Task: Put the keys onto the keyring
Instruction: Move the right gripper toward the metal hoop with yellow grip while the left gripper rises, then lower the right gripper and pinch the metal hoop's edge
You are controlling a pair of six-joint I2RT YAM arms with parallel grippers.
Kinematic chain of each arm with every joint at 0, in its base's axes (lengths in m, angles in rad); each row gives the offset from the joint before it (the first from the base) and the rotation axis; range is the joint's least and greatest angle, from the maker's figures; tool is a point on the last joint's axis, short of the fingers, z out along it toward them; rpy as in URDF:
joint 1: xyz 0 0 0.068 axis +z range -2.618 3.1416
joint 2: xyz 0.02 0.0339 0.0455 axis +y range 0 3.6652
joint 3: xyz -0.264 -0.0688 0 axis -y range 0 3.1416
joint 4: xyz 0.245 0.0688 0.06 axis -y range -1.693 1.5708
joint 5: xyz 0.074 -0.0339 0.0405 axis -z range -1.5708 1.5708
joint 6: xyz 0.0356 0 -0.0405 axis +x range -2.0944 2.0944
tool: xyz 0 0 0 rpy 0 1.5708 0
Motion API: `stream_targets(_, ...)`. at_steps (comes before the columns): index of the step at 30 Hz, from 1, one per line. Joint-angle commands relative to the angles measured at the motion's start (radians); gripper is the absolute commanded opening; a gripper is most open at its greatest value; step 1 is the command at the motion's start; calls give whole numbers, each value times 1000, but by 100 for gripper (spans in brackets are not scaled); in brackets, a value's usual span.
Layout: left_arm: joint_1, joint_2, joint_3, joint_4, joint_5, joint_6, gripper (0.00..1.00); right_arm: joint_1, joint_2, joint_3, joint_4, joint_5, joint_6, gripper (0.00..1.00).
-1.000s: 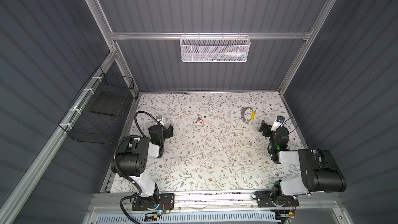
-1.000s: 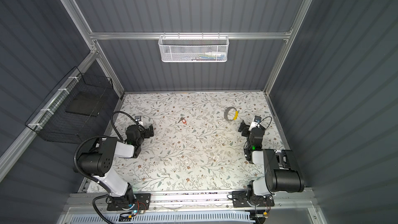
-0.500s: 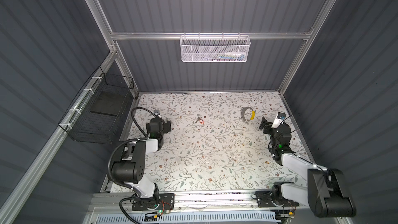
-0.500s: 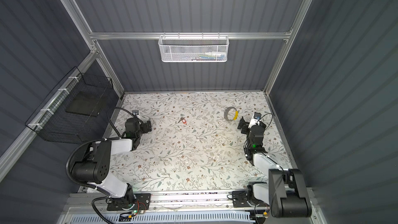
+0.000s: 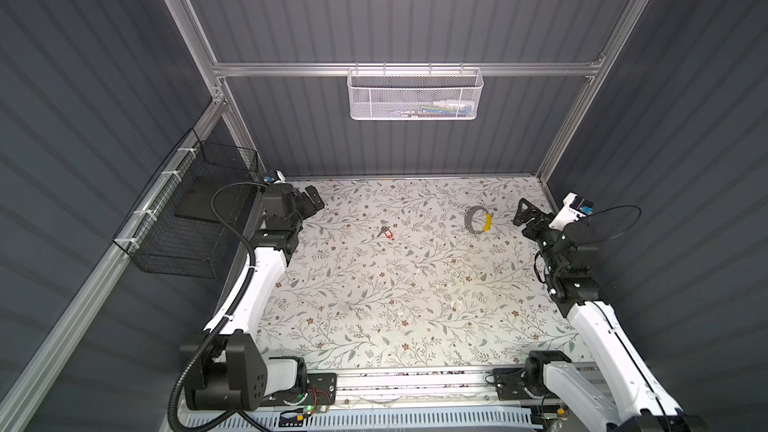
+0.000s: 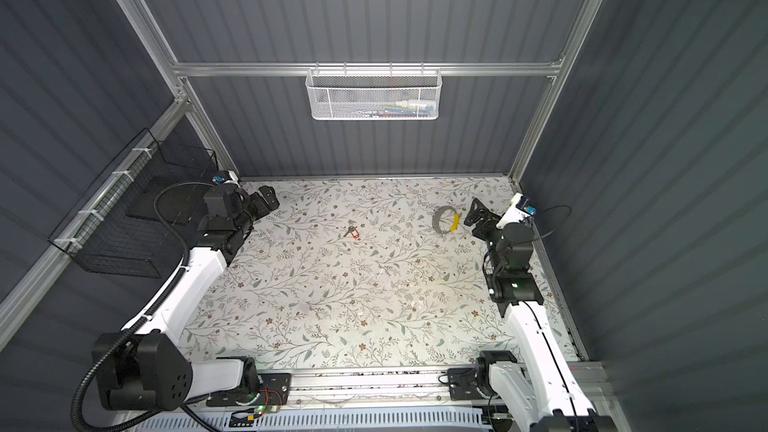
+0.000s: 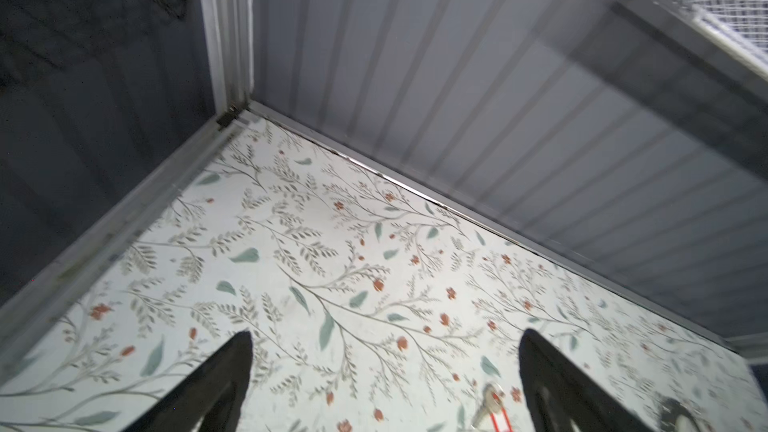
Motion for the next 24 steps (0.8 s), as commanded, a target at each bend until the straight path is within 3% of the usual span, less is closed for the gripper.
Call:
stream_targets(1, -1, -56, -104, 11, 197, -121, 100, 1, 124, 80, -175, -138, 37, 99)
stream_targets(6, -41, -118, -199, 34, 257, -136, 100, 1, 342, 169, -305, -230, 14, 95)
stream_targets(13, -135, -131, -201, -9, 251, -46, 100, 1, 588, 221, -272, -289, 29, 65)
stream_targets(18, -153, -82, -178, -12, 331, -31, 100, 1, 766, 281, -251, -327, 31, 48)
stream_targets(24, -173, -49, -165, -14, 375, -37, 100, -1, 896, 380, -275, -323, 21, 47)
